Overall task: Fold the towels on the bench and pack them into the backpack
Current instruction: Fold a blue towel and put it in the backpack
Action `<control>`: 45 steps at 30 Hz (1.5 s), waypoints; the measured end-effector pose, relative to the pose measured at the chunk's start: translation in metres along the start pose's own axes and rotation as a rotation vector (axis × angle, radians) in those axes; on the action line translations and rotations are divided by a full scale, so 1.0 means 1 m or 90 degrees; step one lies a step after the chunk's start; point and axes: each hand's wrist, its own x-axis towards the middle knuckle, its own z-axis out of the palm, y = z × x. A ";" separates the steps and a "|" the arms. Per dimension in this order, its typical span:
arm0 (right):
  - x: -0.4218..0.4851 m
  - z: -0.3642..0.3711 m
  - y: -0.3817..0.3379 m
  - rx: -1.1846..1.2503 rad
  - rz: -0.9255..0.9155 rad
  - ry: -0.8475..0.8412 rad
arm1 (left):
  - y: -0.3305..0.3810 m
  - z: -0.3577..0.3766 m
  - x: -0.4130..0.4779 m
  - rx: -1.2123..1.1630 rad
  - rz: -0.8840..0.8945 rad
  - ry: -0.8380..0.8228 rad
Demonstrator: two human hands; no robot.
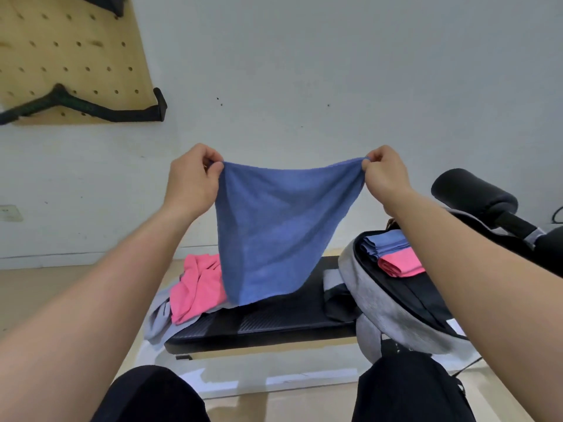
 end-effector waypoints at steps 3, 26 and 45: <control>-0.002 -0.005 -0.006 0.016 0.002 0.011 | 0.002 -0.010 0.003 0.009 -0.004 0.021; 0.008 0.077 0.055 -0.120 0.092 -0.099 | -0.069 0.028 -0.014 0.077 -0.138 -0.032; -0.001 0.113 0.114 0.211 0.207 -0.141 | -0.130 0.066 -0.050 -0.096 -0.270 -0.072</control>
